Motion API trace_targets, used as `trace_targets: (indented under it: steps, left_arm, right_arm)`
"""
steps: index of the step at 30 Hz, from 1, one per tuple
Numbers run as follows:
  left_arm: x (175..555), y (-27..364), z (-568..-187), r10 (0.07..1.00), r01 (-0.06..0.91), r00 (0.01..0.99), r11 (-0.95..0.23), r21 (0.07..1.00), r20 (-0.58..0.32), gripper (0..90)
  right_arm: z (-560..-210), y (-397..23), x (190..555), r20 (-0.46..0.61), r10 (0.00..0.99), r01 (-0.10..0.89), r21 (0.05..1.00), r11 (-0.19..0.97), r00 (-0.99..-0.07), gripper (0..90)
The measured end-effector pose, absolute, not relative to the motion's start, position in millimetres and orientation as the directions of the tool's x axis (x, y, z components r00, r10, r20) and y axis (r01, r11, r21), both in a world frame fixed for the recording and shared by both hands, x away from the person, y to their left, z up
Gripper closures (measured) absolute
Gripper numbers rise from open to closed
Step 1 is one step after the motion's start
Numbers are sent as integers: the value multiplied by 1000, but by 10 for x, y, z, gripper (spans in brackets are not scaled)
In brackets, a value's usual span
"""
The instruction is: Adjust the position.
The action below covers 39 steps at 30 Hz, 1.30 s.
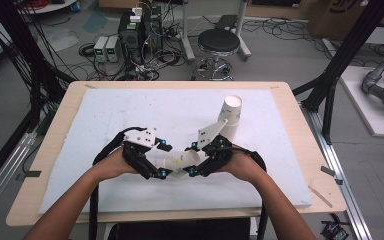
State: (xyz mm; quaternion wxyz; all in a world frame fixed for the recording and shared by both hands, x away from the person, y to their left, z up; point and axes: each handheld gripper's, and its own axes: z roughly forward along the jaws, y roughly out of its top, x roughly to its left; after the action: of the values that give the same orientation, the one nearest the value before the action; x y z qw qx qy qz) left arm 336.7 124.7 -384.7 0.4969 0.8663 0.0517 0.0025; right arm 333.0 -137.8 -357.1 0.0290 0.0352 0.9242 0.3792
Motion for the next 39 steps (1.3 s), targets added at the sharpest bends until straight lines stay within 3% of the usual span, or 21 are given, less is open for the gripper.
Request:
trace_targets:
  steps: [8, 18, 39]
  left_arm:
    - [3320, 1407, -3926, 158, 132, 984, -341, 931, -82, 191]
    - [3282, 1388, -4012, 169, 128, 982, -256, 958, -86, 191]
    - [3217, 1172, -4206, 123, 87, 991, -225, 970, -60, 189]
  right_arm:
    - [-3604, -1553, 3275, -33, 121, 55, 755, 654, -992, 372]
    - [-3710, -1695, 3197, -34, 145, 57, 815, 576, -989, 372]
    - [-3838, -1797, 3134, 16, 160, 91, 875, 476, -987, 372]
